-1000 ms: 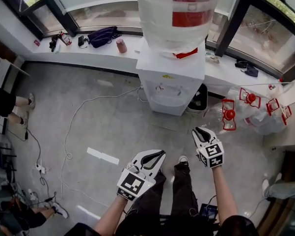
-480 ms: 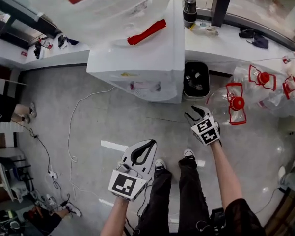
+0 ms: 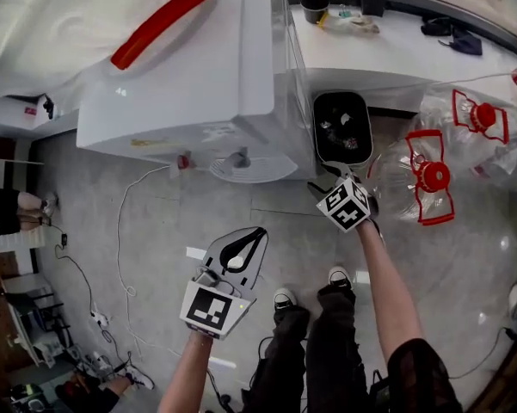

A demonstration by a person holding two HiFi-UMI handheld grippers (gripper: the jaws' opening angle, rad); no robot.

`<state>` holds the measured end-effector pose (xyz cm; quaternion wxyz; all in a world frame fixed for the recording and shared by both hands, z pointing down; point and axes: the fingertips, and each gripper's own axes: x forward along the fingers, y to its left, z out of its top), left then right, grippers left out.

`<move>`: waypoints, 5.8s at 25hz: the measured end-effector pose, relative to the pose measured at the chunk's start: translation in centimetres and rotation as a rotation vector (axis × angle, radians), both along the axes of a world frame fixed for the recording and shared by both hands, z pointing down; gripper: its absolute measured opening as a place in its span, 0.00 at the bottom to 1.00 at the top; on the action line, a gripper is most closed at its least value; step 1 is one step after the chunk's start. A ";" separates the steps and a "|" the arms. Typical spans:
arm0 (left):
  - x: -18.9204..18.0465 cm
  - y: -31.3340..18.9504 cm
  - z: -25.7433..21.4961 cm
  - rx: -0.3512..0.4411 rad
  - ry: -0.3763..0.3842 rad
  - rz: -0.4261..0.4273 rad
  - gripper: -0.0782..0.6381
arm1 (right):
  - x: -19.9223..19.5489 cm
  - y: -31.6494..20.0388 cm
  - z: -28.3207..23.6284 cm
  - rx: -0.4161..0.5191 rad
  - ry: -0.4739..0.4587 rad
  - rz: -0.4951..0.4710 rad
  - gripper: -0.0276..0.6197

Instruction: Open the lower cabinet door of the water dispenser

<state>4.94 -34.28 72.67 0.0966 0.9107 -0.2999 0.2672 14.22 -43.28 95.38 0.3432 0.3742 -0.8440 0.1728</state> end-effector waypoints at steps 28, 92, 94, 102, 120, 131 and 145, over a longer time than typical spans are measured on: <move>-8.0 1.1 4.1 -0.057 -0.006 -0.129 0.14 | -3.9 3.0 4.0 -0.020 0.012 0.122 0.37; -26.8 19.9 -28.6 0.039 0.173 -0.247 0.14 | -27.2 26.5 -49.9 0.069 -0.359 -0.041 0.24; -26.3 20.9 -29.3 0.042 0.176 -0.210 0.14 | -26.5 27.7 -51.4 0.096 -0.346 -0.027 0.24; -22.8 24.5 -31.7 0.071 0.168 -0.071 0.14 | -22.8 31.8 -55.5 0.172 -0.318 0.053 0.24; -11.0 34.8 -38.0 0.148 0.282 -0.180 0.14 | -12.9 43.9 -62.1 0.323 -0.339 -0.082 0.13; -6.3 45.6 -39.1 0.164 0.279 -0.263 0.14 | -9.4 54.0 -61.7 0.336 -0.386 -0.152 0.06; -5.0 50.8 -40.0 0.192 0.230 -0.283 0.14 | -8.8 58.8 -62.8 0.369 -0.365 -0.231 0.06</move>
